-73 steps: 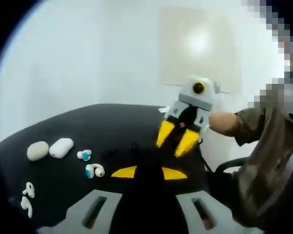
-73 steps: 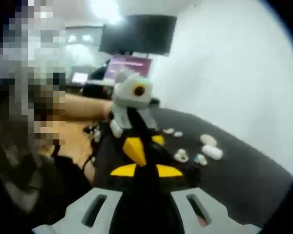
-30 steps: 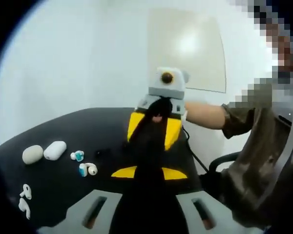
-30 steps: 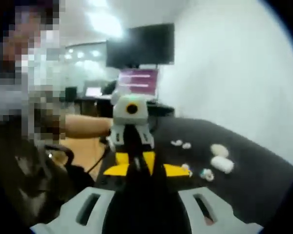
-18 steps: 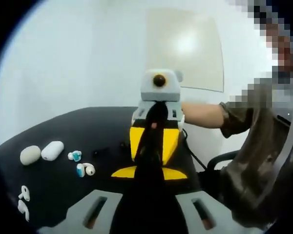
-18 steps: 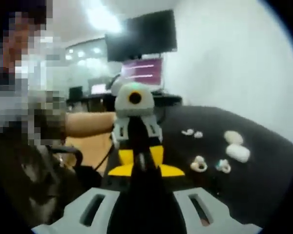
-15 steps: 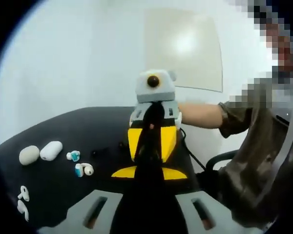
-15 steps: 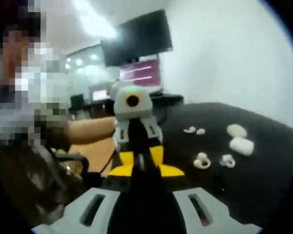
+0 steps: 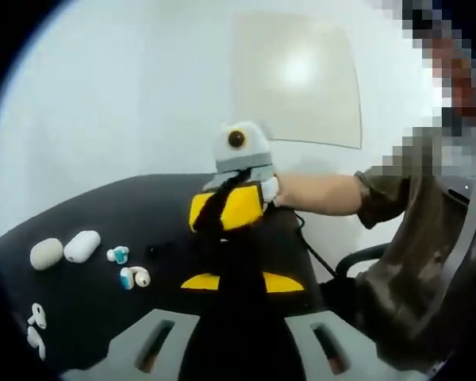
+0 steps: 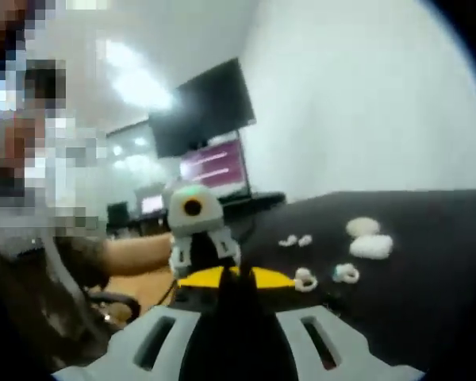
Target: Pick up three earphones and place each one into its charging case using tactile feedback, ensure that each earphone is properly inserted and securely positioned inside the case.
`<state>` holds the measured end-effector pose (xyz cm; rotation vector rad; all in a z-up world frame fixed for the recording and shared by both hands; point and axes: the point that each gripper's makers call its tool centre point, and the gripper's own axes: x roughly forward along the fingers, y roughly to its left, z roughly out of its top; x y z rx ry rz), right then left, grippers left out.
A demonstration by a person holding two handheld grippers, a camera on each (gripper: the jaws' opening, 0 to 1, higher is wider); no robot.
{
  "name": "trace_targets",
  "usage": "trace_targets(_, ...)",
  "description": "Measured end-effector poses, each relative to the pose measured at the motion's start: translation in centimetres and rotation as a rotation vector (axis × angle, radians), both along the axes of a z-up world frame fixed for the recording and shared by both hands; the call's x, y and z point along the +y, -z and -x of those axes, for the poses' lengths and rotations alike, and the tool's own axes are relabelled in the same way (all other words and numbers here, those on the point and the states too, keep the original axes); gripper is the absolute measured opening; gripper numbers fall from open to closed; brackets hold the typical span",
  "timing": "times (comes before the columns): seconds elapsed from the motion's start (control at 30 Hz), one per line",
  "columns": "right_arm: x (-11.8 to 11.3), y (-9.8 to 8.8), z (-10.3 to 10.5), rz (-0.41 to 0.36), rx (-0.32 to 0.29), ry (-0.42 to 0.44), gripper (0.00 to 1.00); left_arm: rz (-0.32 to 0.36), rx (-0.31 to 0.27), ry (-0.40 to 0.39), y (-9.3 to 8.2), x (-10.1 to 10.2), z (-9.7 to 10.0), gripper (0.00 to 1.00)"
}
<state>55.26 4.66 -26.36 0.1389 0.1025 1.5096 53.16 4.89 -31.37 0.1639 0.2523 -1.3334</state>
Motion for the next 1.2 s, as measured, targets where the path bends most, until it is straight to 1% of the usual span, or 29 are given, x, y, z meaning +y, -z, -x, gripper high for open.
trace_targets(0.07, -0.2, -0.1, -0.3, -0.004, -0.010, 0.030, 0.14, 0.001, 0.003, -0.004, 0.0, 0.0, 0.1, 0.14)
trace_targets(0.1, -0.4, -0.6, -0.7, -0.033, -0.005, 0.051, 0.15, 0.002, 0.009, -0.006, 0.0, 0.0, 0.1, 0.14)
trace_targets(0.17, -1.2, -2.0, -1.5, -0.112, 0.012, 0.094, 0.15, 0.005, 0.017, -0.011, 0.0, 0.1, 0.1, 0.14)
trace_targets(0.2, -2.7, -4.0, -2.8, -0.225, 0.046, 0.172, 0.15, 0.004, 0.012, -0.015, 0.0, 0.1, 0.1, 0.14)
trace_targets(0.23, -3.3, -4.5, -3.3, -0.251, 0.051, 0.192, 0.15, 0.002, 0.000, -0.017, 0.0, 0.2, 0.1, 0.14)
trace_targets(0.27, -4.2, -5.0, -4.0, -0.251, 0.058, 0.230, 0.15, 0.001, -0.008, -0.019, 0.0, 0.2, 0.1, 0.14)
trace_targets(0.3, -4.8, -4.8, -4.9, -0.201, 0.051, 0.283, 0.15, 0.000, -0.011, -0.019, 0.0, 0.3, 0.0, 0.14)
trace_targets(0.33, -5.4, -4.3, -5.9, -0.128, 0.049, 0.341, 0.14, -0.001, -0.013, -0.019, 0.0, 0.3, 0.0, 0.14)
trace_targets(0.37, -5.9, -3.8, -6.7, -0.043, 0.029, 0.382, 0.14, 0.000, -0.012, -0.018, 0.0, 0.3, 0.0, 0.14)
trace_targets(0.4, -6.2, -3.4, -6.8, 0.026, -0.006, 0.398, 0.14, 0.001, -0.007, -0.018, 0.0, 0.3, -0.1, 0.14)
trace_targets(0.43, -6.4, -3.0, -6.9, 0.082, -0.024, 0.404, 0.15, 0.003, -0.003, -0.018, 0.0, 0.3, -0.1, 0.14)
trace_targets(0.5, -6.1, -2.2, -5.6, 0.156, -0.033, 0.341, 0.15, 0.003, -0.005, -0.021, 0.0, 0.4, -0.2, 0.14)
trace_targets(0.53, -6.0, -1.5, -5.1, 0.207, -0.048, 0.313, 0.16, 0.002, -0.010, -0.023, 0.0, 0.3, -0.2, 0.14)
trace_targets(0.57, -5.9, -1.1, -4.9, 0.244, -0.066, 0.306, 0.16, 0.000, -0.014, -0.023, 0.0, 0.4, -0.2, 0.14)
trace_targets(0.6, -5.8, -0.7, -5.3, 0.280, -0.092, 0.322, 0.16, 0.000, -0.014, -0.022, 0.0, 0.3, -0.2, 0.14)
trace_targets(0.67, -5.6, -0.3, -6.0, 0.327, -0.116, 0.353, 0.16, 0.001, -0.010, -0.021, 0.0, 0.3, -0.2, 0.14)
trace_targets(0.7, -5.0, -0.2, -6.1, 0.334, -0.119, 0.343, 0.16, 0.001, -0.009, -0.021, 0.0, 0.4, -0.2, 0.14)
trace_targets(0.73, -4.4, -0.1, -6.2, 0.341, -0.112, 0.326, 0.16, 0.000, -0.013, -0.021, 0.0, 0.4, -0.2, 0.14)
trace_targets(0.77, -3.7, 0.3, -5.9, 0.358, -0.075, 0.289, 0.16, -0.001, -0.021, -0.023, 0.0, 0.4, -0.1, 0.14)
trace_targets(0.8, -3.0, 0.8, -5.9, 0.386, -0.050, 0.262, 0.16, -0.003, -0.028, -0.025, 0.0, 0.4, -0.1, 0.14)
trace_targets(0.83, -2.6, 1.3, -6.4, 0.417, -0.044, 0.256, 0.17, -0.005, -0.034, -0.027, 0.0, 0.4, -0.2, 0.14)
trace_targets(0.9, -1.9, 2.5, -7.0, 0.509, -0.065, 0.253, 0.17, -0.006, -0.040, -0.034, 0.0, 0.4, -0.3, 0.14)
trace_targets(0.93, -1.8, 2.8, -7.0, 0.534, -0.070, 0.250, 0.16, -0.008, -0.048, -0.042, 0.0, 0.5, -0.5, 0.14)
trace_targets(0.97, -1.5, 3.0, -6.8, 0.553, -0.082, 0.247, 0.16, -0.014, -0.076, -0.061, -0.1, 0.7, -0.8, 0.14)
trace_targets(1.03, -1.0, 3.3, -6.0, 0.570, -0.109, 0.219, 0.16, -0.020, -0.104, -0.086, -0.1, 0.9, -1.1, 0.14)
trace_targets(1.07, -0.8, 3.4, -5.7, 0.579, -0.116, 0.209, 0.16, -0.021, -0.106, -0.088, -0.1, 0.9, -1.1, 0.14)
trace_targets(1.13, -0.8, 3.9, -5.7, 0.621, -0.127, 0.197, 0.16, -0.017, -0.096, -0.086, -0.1, 0.9, -1.3, 0.14)
trace_targets(1.17, -0.9, 4.0, -6.1, 0.641, -0.138, 0.207, 0.16, -0.015, -0.087, -0.084, -0.1, 0.9, -1.3, 0.14)
trace_targets(1.2, -1.0, 4.1, -6.4, 0.658, -0.135, 0.216, 0.16, -0.013, -0.082, -0.082, -0.1, 0.9, -1.3, 0.15)
